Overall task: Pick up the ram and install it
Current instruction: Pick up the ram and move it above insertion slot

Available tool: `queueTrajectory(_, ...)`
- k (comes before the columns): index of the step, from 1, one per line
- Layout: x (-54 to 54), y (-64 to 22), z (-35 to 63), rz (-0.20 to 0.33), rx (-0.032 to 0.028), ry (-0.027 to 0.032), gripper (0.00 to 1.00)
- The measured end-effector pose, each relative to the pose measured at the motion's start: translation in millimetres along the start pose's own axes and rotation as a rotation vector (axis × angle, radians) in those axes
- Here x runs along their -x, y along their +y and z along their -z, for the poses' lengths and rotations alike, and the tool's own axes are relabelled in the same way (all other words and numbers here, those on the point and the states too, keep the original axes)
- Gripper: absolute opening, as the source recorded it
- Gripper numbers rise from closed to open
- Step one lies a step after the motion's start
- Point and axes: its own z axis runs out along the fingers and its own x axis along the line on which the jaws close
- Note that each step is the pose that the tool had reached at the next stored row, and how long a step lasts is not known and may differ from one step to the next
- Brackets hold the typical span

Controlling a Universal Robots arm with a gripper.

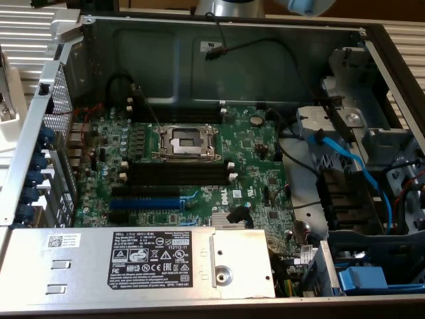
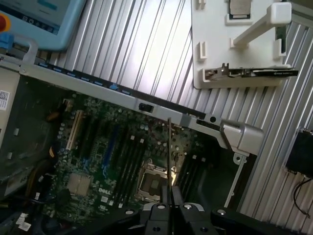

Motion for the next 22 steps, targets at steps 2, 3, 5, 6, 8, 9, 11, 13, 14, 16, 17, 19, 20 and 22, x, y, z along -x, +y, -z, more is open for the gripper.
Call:
queueTrajectory(2,-0.6,-1.9,-0.1,-0.004,-0.0001,0.0003,0.12)
queueTrajectory(3,-0.8,-2.6,-0.1,-0.007,-0.0001,0.0005,0.12)
queueTrajectory(5,-0.9,-2.9,-0.2,-0.036,-0.0009,0.0024,0.12)
queueTrajectory(6,-0.9,-3.0,-0.2,-0.051,-0.0011,0.0034,0.12)
queueTrajectory(8,-0.9,-3.3,-0.3,-0.085,-0.0018,0.0058,0.12)
queueTrajectory(9,-1.2,-4.1,-0.4,-0.09,-0.0018,0.0061,0.12)
queueTrajectory(11,-1.9,-6.4,-0.8,-0.097,-0.002,0.0066,0.12)
queueTrajectory(13,-2.9,-9.5,-1.2,-0.101,-0.0021,0.0068,0.12)
queueTrajectory(14,-3.5,-11.5,-1.5,-0.102,-0.0021,0.007,0.12)
queueTrajectory(16,-5.2,-16.9,-2.5,-0.107,-0.0021,0.0073,0.12)
queueTrajectory(17,-5.7,-18.3,-3.0,-0.109,-0.0023,0.0074,0.12)
queueTrajectory(19,-6.5,-20.4,-4.5,-0.115,-0.0024,0.0078,0.12)
queueTrajectory(20,-7.0,-21.6,-5.2,-0.117,-0.0024,0.0079,0.12)
queueTrajectory(22,-8.1,-24.6,-6.3,-0.12,-0.0025,0.0081,0.12)
